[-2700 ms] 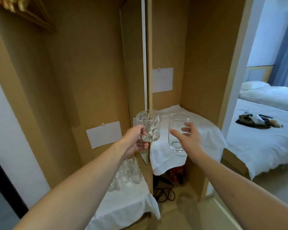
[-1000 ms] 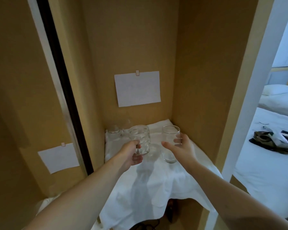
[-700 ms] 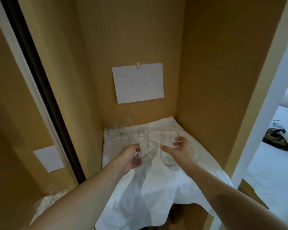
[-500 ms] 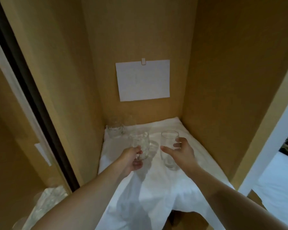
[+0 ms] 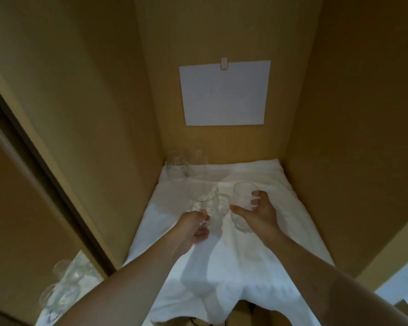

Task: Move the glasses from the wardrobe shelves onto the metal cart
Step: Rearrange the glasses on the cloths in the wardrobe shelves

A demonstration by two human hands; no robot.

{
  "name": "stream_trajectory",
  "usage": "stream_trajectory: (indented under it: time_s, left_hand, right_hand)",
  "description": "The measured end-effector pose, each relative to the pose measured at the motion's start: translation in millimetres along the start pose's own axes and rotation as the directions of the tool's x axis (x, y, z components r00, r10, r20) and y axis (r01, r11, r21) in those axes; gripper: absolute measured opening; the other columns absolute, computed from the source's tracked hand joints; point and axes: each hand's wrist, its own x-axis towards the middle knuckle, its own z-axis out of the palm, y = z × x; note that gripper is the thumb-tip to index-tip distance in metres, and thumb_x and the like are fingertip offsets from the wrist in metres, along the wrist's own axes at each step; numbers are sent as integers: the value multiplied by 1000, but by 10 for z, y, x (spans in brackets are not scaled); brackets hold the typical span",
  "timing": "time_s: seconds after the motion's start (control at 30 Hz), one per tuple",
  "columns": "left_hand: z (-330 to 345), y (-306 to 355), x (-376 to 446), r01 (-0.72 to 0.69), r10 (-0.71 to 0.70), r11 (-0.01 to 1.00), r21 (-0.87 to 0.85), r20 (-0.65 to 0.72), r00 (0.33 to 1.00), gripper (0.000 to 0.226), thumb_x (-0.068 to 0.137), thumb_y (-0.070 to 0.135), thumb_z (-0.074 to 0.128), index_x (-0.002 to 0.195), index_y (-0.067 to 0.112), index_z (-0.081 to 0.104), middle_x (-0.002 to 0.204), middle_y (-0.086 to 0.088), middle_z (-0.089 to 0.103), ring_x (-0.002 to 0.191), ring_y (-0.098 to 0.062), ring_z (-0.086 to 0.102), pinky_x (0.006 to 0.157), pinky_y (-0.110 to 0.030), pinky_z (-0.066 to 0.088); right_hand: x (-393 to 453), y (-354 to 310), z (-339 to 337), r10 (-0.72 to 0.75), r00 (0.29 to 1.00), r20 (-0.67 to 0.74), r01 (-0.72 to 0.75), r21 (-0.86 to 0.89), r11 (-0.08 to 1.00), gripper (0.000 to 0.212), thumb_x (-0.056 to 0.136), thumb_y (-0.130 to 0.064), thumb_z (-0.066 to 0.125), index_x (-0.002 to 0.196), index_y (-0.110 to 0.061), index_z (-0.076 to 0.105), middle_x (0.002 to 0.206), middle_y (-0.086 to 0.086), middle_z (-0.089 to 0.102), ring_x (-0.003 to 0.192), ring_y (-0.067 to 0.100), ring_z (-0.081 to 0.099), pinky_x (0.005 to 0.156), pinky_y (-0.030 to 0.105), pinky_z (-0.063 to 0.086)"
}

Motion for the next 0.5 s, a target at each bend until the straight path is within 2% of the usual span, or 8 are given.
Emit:
stream_trajectory:
  time_s: [0.17,0.23,0.37,0.43,0.5]
  left_hand:
    - [124,-117,43,-17,18,1000,16,-31,999,12,100,13,56,96,5,63,93,-11,54,87,-28,56,80,-34,55]
    - [161,-142,46,-22,23,1000,22,-50,998,14,100,18,57,97,6,65,96,-12,55,89,-29,58,82,-36,55]
    - [189,-164,40,-5,23,983,184,-98,995,30,97,39,66,107,11,70,105,-11,65,88,-28,64,81,-37,57]
    - [189,-162,12,1,35,975,224,-155,987,37,90,45,74,106,13,69,106,-11,69,85,-28,67,77,-36,59]
    - [143,-186,2,-11,66,971,239,-225,972,40,79,40,86,101,11,69,94,-9,70,77,-25,65,69,-34,57]
  right_hand:
    - [7,217,-13,-70,997,17,69,47,996,78,61,-36,96,123,-28,50,118,0,58,107,18,58,86,25,47]
    - [8,302,-23,-96,995,38,93,60,994,82,61,-37,96,127,-30,48,123,-2,55,112,16,56,90,26,47]
    - [29,490,-67,-86,986,141,88,-11,996,109,61,-30,97,149,-31,34,138,-1,53,124,20,54,102,34,47]
    - [41,567,-94,-50,983,178,57,-31,998,113,62,-28,96,153,-28,29,142,2,53,124,22,55,99,31,47]
    - [57,609,-113,-38,979,202,46,-37,998,111,63,-28,96,153,-25,31,141,1,54,124,23,55,96,27,45]
